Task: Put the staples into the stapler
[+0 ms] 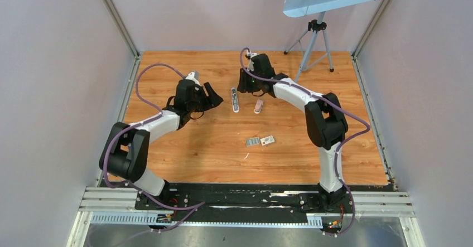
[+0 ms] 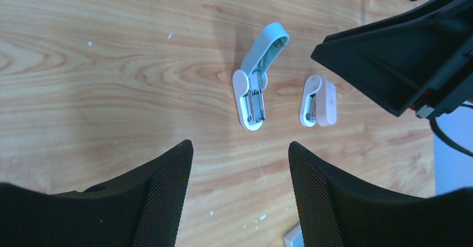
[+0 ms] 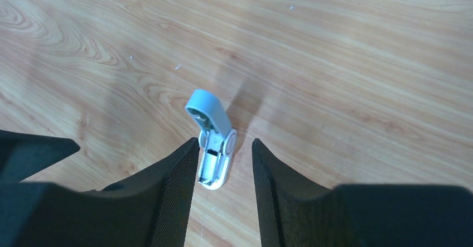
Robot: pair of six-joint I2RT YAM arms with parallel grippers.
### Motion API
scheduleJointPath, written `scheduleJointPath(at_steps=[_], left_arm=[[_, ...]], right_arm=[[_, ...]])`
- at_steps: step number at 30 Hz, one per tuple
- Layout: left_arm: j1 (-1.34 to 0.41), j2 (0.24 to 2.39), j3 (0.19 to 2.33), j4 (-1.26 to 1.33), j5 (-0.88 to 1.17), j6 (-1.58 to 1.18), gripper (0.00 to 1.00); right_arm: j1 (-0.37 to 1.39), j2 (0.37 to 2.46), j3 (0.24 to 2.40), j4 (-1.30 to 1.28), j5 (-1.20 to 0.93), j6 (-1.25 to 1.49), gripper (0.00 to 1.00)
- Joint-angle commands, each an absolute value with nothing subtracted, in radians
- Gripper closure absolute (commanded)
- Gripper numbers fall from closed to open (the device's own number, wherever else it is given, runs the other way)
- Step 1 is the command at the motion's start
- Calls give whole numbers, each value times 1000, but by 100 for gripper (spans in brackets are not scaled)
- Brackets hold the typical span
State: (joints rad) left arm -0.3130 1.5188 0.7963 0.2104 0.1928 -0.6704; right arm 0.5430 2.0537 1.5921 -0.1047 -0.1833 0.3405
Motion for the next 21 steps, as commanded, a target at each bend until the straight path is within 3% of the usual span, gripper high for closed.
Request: scheduleJointPath(at_steps=[1, 10, 21], left_arm=[[-369, 1583, 781, 409, 115, -684, 34], [-522, 1740, 908, 355, -140, -603, 30], [-573, 1912, 1017, 310, -183, -576, 34]], right_arm=[[488, 2091, 1623, -60, -320, 358, 53], [445, 2072, 1600, -70, -324, 353, 48], [402, 2024, 1521, -62, -322, 345, 48]])
